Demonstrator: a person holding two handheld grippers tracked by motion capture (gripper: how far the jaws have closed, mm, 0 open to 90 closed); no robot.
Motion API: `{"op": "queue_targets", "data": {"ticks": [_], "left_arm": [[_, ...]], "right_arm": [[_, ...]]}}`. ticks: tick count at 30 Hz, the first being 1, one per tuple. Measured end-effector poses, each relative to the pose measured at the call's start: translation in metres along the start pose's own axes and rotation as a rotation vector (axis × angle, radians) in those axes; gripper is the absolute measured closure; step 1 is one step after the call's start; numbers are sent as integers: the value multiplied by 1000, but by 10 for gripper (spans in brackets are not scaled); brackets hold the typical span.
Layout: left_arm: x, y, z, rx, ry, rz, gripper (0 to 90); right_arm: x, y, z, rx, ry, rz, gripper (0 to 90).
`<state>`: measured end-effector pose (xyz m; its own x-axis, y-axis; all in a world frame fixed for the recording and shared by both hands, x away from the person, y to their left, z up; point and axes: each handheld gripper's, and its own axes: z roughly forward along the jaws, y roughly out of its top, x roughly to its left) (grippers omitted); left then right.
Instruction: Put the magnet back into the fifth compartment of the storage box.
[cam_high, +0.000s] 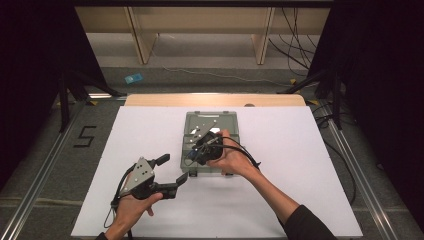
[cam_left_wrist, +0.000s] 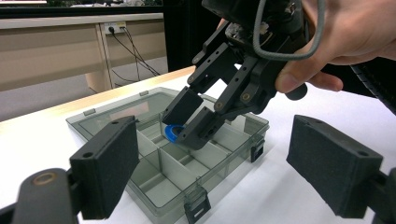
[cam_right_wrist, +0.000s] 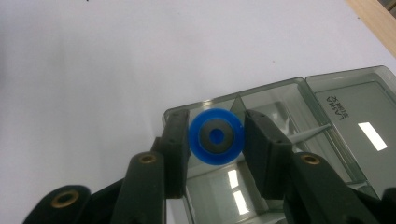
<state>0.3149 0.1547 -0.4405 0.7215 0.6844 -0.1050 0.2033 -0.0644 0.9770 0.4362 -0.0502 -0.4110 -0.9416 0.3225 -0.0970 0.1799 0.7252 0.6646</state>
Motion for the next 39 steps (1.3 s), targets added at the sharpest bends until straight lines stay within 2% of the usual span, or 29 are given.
{"op": "queue_targets", "data": {"ticks": [1,2,8,39], "left_arm": [[-1,0,1,-5,-7,-17,160],[2,1,-1,0,37,40,160],[3,1,-1,-1,31,52,160],[2,1,-1,-5,31,47,159]], "right_arm": [[0,0,1,2,0,1,621],[1,1,1,3,2,2,621],[1,3,7,7,1,-8,621],[0,3,25,42,3,-7,615]]}}
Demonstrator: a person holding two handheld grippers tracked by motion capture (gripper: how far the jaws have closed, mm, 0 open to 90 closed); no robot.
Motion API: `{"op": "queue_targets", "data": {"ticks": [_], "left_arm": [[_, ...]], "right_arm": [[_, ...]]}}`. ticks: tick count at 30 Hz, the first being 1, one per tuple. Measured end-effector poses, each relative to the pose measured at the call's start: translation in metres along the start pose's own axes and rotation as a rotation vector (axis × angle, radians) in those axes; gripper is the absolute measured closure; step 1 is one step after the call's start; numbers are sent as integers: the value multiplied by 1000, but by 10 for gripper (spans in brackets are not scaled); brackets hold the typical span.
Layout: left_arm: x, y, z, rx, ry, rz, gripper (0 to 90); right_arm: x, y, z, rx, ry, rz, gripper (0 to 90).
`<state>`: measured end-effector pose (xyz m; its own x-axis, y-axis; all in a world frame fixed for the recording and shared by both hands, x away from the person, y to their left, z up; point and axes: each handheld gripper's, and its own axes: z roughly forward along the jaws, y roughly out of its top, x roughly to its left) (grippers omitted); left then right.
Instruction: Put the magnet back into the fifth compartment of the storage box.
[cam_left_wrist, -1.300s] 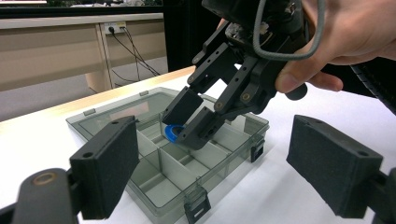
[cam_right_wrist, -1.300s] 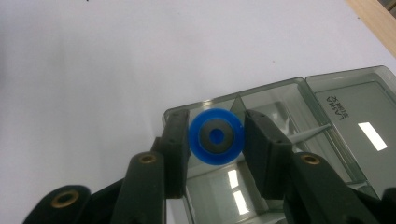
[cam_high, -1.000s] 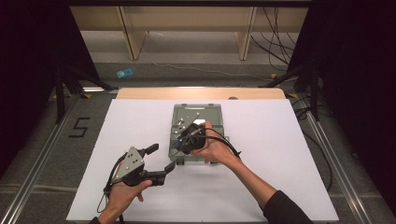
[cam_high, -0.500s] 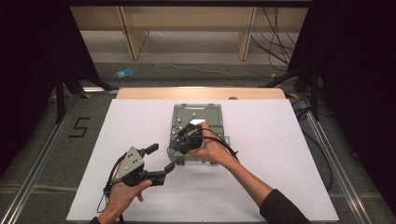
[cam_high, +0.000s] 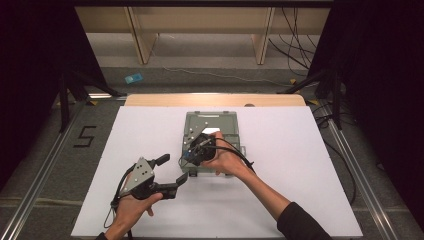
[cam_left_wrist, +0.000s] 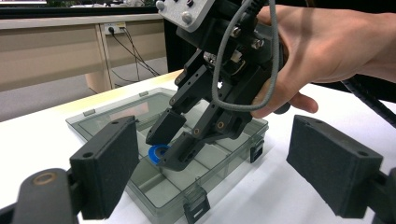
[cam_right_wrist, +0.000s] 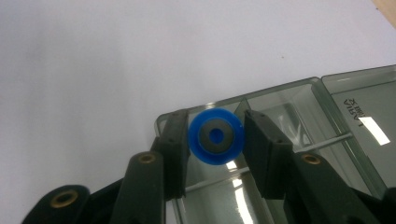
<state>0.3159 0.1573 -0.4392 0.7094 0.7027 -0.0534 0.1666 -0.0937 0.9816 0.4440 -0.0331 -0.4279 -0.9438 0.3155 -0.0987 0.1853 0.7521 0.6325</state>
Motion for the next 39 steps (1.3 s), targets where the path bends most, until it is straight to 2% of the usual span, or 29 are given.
{"op": "queue_targets", "data": {"ticks": [7,13,22,28,33,39], "left_arm": [[0,0,0,0,-1,0,160],[0,0,0,-1,-1,0,160],[0,0,0,5,-2,4,160],[0,0,1,7,0,3,159],[0,0,1,7,-2,1,160],[0,0,1,7,-3,7,160]], "right_arm": [[-2,-1,4,-7,-16,18,515],[-1,2,0,-19,-16,18,463],[1,0,1,-1,-26,24,361],[-1,1,-11,-38,-40,44,336],[0,0,-24,-53,-57,39,323],[3,-2,-31,-52,-54,42,314]]}}
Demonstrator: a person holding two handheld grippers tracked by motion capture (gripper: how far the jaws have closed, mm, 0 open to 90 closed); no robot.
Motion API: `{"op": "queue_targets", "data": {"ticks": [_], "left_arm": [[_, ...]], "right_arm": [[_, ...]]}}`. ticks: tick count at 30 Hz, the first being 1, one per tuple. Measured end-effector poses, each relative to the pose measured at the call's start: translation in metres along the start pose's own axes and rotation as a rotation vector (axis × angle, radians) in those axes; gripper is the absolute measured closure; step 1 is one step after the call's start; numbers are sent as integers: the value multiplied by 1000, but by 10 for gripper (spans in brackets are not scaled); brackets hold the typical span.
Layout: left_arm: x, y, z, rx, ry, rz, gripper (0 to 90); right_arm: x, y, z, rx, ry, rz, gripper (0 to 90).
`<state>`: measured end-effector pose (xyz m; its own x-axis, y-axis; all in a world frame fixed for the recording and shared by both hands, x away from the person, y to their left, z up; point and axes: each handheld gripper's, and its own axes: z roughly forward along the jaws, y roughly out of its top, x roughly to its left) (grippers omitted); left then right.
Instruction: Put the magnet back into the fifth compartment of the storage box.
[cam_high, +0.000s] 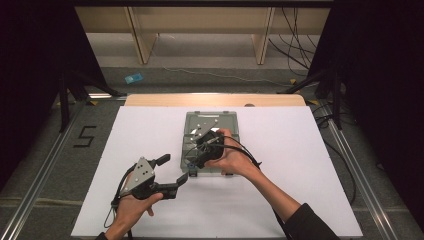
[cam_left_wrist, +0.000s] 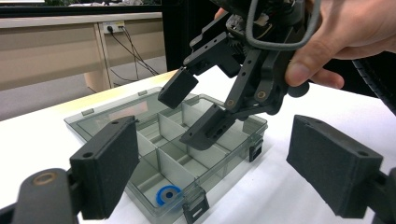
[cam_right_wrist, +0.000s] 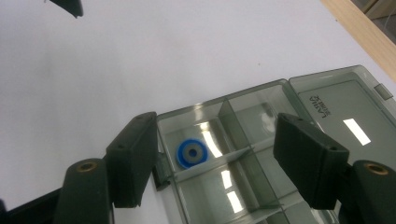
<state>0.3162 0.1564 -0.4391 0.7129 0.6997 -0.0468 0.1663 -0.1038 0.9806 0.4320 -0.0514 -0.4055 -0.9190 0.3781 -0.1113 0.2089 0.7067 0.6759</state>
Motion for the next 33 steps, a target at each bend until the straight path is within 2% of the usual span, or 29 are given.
{"op": "queue_targets", "data": {"ticks": [14,15,16,18,19,23,27,33], "left_arm": [[0,0,0,6,1,-4,160],[0,0,1,6,9,1,160],[3,0,3,-15,11,37,161],[0,-1,2,11,7,16,161],[1,0,4,5,9,39,161],[1,0,4,10,6,63,161],[0,0,3,9,-6,27,161],[0,-1,4,4,-13,32,161]], "right_arm": [[8,2,-2,5,14,-26,307],[8,2,-2,6,18,-29,307],[8,2,-3,6,19,-30,307],[10,2,-4,4,16,-32,307],[10,1,-4,5,18,-31,307],[12,1,-9,-3,13,-30,307],[13,1,-16,-15,13,-30,302],[16,-2,-27,-32,26,-31,295]]}}
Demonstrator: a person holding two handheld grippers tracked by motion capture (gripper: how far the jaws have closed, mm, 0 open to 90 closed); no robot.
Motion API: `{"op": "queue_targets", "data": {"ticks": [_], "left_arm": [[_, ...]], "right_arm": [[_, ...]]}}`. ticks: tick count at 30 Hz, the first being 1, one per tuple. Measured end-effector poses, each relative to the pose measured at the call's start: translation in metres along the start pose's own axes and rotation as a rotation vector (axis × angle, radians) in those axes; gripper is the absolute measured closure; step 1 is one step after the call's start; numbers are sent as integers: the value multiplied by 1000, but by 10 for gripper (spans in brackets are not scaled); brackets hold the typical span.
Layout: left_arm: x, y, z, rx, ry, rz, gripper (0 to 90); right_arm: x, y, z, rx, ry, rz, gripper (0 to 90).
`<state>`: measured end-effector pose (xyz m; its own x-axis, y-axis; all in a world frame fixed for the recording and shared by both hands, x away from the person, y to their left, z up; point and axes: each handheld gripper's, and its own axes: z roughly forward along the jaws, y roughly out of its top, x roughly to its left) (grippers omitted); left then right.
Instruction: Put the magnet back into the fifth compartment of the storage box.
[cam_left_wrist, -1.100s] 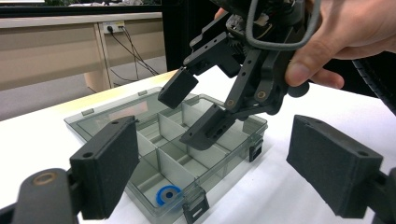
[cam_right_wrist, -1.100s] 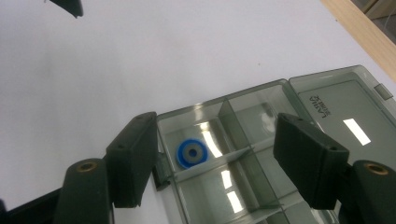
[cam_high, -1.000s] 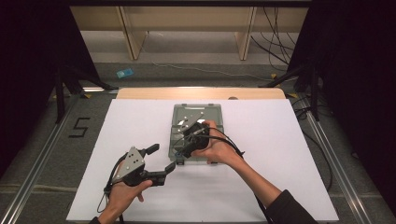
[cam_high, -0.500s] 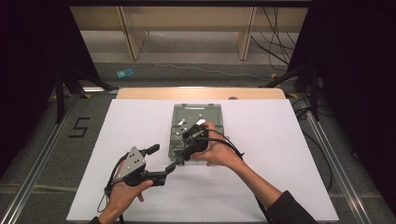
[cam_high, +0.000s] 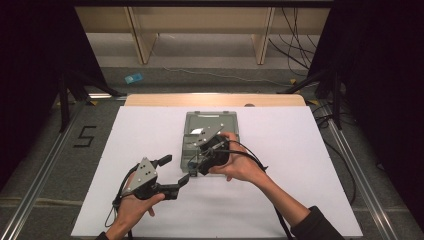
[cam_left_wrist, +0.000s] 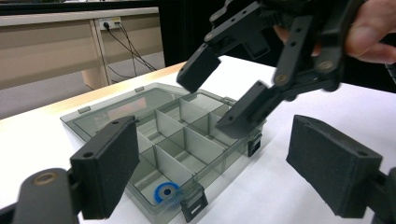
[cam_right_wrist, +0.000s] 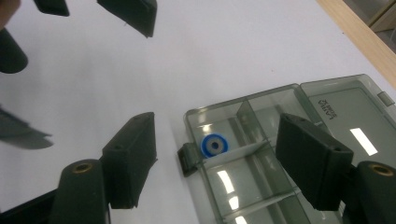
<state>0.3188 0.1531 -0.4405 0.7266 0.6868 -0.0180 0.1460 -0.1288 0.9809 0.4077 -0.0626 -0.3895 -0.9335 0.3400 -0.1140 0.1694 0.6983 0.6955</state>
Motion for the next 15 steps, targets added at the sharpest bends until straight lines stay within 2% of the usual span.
{"op": "queue_targets", "data": {"ticks": [6,15], "left_arm": [[1,0,-1,2,8,2,161],[1,1,-1,3,8,-2,161]], "right_arm": [[2,-7,-7,8,8,8,280],[4,-19,-18,5,-13,19,260]]}}
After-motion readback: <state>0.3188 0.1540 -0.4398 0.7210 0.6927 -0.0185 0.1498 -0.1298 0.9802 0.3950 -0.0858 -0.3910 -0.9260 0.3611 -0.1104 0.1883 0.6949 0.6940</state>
